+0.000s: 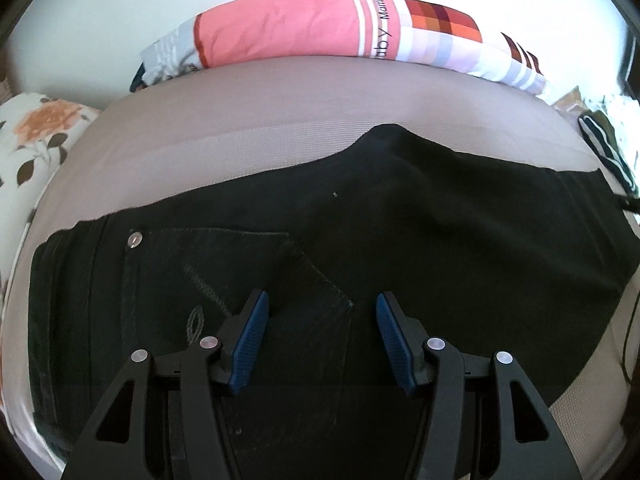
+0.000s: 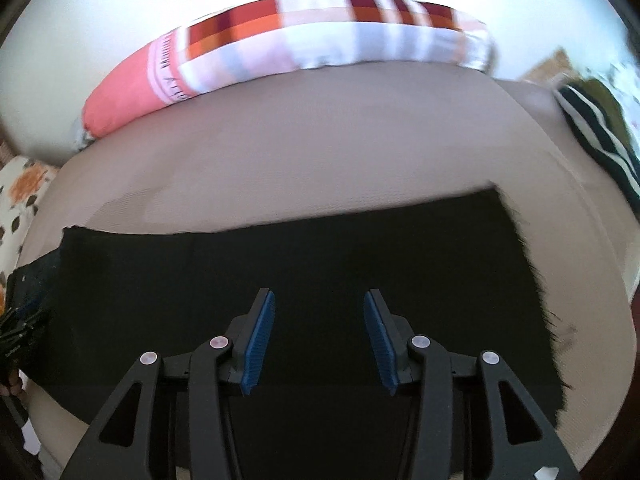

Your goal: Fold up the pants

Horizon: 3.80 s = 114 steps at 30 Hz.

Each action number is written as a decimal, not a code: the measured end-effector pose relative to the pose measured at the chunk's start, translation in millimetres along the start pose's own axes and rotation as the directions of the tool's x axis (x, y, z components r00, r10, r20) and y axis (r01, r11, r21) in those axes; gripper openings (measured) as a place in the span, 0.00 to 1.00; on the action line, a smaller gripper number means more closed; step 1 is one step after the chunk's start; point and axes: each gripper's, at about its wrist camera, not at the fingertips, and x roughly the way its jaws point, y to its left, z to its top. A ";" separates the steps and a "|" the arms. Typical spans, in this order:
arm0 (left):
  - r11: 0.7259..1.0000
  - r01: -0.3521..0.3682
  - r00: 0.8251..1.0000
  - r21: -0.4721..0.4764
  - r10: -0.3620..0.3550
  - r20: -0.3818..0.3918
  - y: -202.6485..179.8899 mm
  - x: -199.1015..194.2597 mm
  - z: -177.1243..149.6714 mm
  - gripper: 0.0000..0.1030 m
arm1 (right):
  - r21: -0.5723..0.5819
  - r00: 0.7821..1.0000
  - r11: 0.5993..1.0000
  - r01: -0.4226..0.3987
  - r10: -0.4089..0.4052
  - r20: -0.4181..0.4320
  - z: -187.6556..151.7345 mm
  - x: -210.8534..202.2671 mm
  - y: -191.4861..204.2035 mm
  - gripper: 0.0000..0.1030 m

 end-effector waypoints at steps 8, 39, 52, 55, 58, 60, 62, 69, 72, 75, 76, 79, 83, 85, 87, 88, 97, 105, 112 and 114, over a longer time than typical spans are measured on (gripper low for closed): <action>0.997 0.049 0.998 -0.058 -0.052 -0.046 -11.5 -6.9 2.8 0.58 | 0.144 0.998 0.988 -0.053 0.057 -0.022 -12.6 -18.0 -76.3 0.43; 0.984 0.171 0.980 0.052 -0.164 -0.110 -123.7 25.8 32.5 0.60 | 0.351 0.847 0.818 -0.456 0.520 -0.111 11.5 38.9 -200.8 0.06; 0.984 0.166 0.983 0.059 -0.161 -0.090 -126.4 25.2 33.4 0.64 | 0.328 0.897 0.853 -0.405 0.440 -0.036 19.3 10.4 -162.8 0.05; 0.983 0.179 0.981 0.038 -0.175 -0.087 -120.8 22.6 35.2 0.64 | 0.341 0.887 0.833 -0.436 0.462 0.005 22.7 -10.3 -140.9 0.05; 0.982 0.188 0.980 0.020 -0.187 -0.069 -111.6 16.9 35.0 0.64 | 0.327 0.882 0.830 -0.451 0.471 0.020 30.3 -28.2 -108.7 0.05; 0.982 0.191 0.980 0.006 -0.191 -0.054 -103.7 11.2 34.4 0.64 | 0.316 0.872 0.824 -0.470 0.489 0.022 36.9 -36.5 -81.1 0.05; 0.981 0.194 0.980 -0.004 -0.194 -0.036 -96.7 4.6 33.4 0.64 | 0.291 0.867 0.827 -0.481 0.498 0.015 42.9 -41.1 -52.7 0.05; 0.982 0.181 0.983 -0.056 -0.181 0.008 -61.1 -19.6 29.0 0.64 | 0.183 0.847 0.839 -0.512 0.529 -0.053 58.9 -32.1 54.3 0.05; 0.978 0.192 0.981 -0.084 -0.191 0.028 -47.4 -30.7 26.7 0.64 | 0.115 0.843 0.850 -0.515 0.526 -0.114 57.4 -11.8 104.3 0.05; 0.975 0.195 0.980 -0.102 -0.191 0.052 -36.4 -38.5 25.3 0.64 | 0.068 0.830 0.848 -0.525 0.528 -0.181 48.7 10.4 145.1 0.05; 0.975 0.196 0.980 -0.108 -0.191 0.055 -33.8 -40.1 24.5 0.64 | 0.048 0.829 0.849 -0.526 0.524 -0.197 45.0 15.0 154.4 0.05; 0.968 0.211 0.977 -0.140 -0.204 0.059 -23.1 -42.9 22.4 0.64 | 0.008 0.812 0.840 -0.542 0.526 -0.254 28.1 32.0 190.2 0.05; 0.960 0.226 0.974 -0.162 -0.219 0.060 -14.3 -45.5 20.6 0.64 | -0.060 0.806 0.834 -0.549 0.509 -0.302 8.8 44.1 226.7 0.05; 0.956 0.239 0.971 -0.167 -0.232 0.061 -13.5 -46.6 21.0 0.64 | -0.104 0.817 0.841 -0.531 0.474 -0.329 0.5 50.6 242.5 0.08; 0.949 0.261 0.965 -0.174 -0.254 0.062 -13.8 -47.7 21.9 0.64 | -0.116 0.818 0.843 -0.526 0.464 -0.339 -4.1 56.1 250.0 0.15; 0.947 0.269 0.963 -0.177 -0.262 0.062 -14.0 -48.2 22.4 0.64 | -0.116 0.815 0.840 -0.530 0.466 -0.345 -4.7 56.9 251.7 0.22; 0.860 0.451 0.888 -0.240 -0.459 0.026 -26.5 -42.5 29.9 0.64 | -0.082 0.833 0.845 -0.528 0.496 -0.248 3.8 8.4 202.8 0.38; 0.717 0.567 0.753 -0.404 -0.650 -0.097 -39.5 -2.2 33.2 0.59 | 0.076 0.865 0.880 -0.468 0.474 -0.166 -12.1 -6.5 128.0 0.41; 0.670 0.528 0.707 -0.521 -0.687 -0.167 -37.5 32.5 36.7 0.43 | 0.183 0.865 0.867 -0.464 0.488 -0.117 -20.5 -2.5 101.8 0.41; 0.664 0.524 0.698 -0.533 -0.693 -0.178 -39.1 41.0 39.2 0.36 | 0.191 0.863 0.863 -0.468 0.493 -0.110 -21.0 -1.1 100.9 0.41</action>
